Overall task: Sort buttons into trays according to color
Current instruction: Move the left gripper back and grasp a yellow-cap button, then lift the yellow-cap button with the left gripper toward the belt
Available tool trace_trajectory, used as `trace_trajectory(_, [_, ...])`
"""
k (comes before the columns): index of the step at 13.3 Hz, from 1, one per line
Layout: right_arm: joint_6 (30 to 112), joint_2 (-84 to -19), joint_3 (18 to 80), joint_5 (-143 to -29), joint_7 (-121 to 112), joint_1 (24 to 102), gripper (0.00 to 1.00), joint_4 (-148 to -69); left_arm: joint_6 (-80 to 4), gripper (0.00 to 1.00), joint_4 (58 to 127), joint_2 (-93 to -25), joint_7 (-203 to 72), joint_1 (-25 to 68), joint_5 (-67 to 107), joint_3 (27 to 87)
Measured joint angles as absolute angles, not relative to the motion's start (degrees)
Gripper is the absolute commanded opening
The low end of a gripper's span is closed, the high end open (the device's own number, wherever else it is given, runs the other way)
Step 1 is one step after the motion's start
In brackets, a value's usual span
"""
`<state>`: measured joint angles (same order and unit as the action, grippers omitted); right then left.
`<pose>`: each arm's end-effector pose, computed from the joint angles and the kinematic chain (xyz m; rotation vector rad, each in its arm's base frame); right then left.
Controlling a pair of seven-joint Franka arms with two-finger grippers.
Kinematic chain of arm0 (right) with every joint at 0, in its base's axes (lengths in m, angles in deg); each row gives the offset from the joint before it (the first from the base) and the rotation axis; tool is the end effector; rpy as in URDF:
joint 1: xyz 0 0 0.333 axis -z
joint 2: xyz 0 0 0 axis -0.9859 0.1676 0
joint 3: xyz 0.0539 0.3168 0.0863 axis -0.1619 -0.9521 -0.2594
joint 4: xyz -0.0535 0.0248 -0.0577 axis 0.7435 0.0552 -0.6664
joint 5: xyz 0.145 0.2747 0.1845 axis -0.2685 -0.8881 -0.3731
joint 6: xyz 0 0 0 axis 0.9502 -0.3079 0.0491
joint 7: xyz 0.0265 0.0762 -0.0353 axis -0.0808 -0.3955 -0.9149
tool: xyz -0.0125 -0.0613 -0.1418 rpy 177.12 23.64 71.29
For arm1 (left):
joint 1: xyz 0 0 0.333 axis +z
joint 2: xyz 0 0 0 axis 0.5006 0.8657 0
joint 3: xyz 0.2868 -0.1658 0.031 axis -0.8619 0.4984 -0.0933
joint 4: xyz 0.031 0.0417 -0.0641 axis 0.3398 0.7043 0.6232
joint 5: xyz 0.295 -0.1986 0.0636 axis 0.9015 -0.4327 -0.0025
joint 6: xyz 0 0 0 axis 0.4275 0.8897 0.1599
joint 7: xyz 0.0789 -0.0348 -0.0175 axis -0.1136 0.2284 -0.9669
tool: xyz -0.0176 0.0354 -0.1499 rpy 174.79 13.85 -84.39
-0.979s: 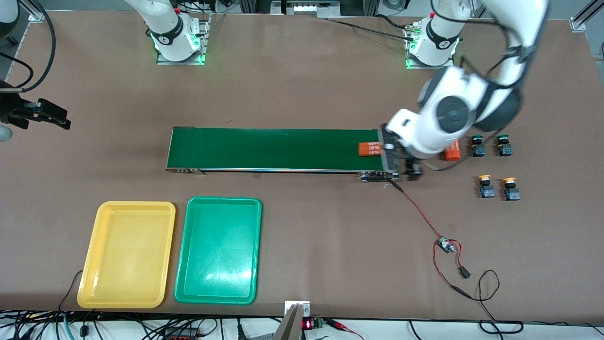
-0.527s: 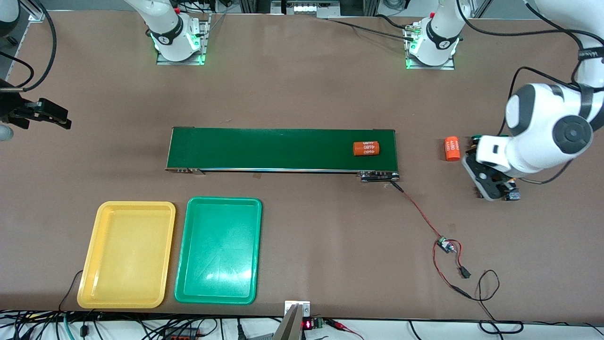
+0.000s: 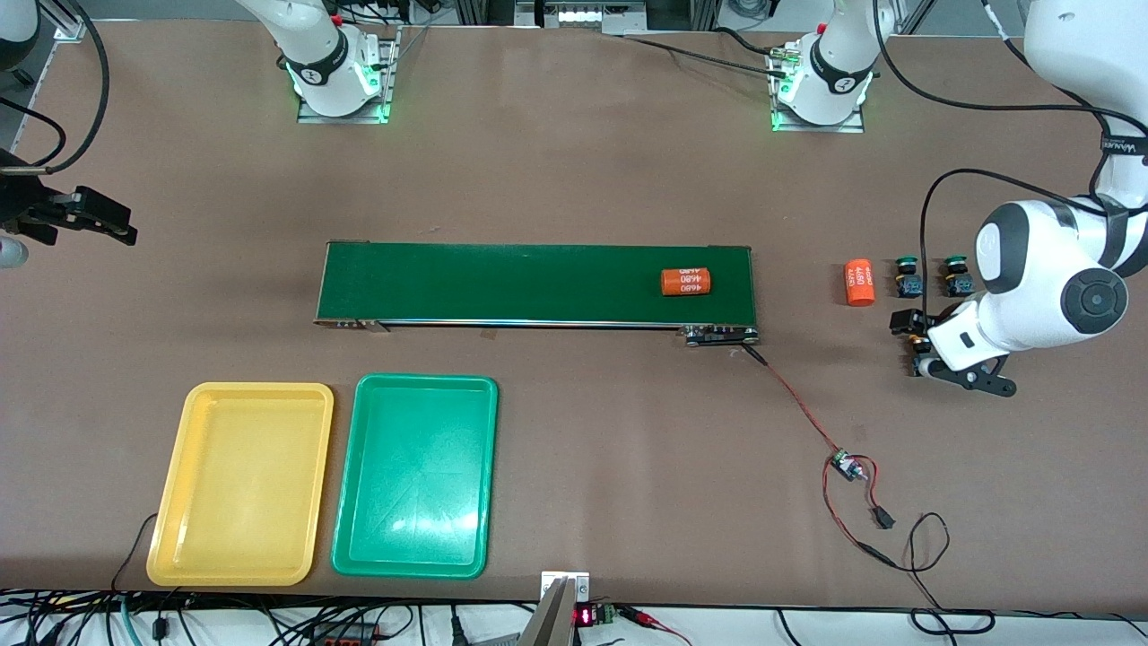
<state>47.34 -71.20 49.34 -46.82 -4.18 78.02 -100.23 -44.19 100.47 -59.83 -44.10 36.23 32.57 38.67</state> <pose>0.5409 -0.0361 0.5568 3.1001 0.0368 -0.0737 0.5871 0.0692 0.2570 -3.1029 0.2886 0.2702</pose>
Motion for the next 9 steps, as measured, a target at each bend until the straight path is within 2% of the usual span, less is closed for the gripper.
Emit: trace_trajectory(9, [46.8, -71.2, 49.4, -46.8, -4.2, 78.0, 1.0, -100.2, -56.3, 1.0, 100.5, -51.9, -45.3, 41.1, 32.6, 38.1])
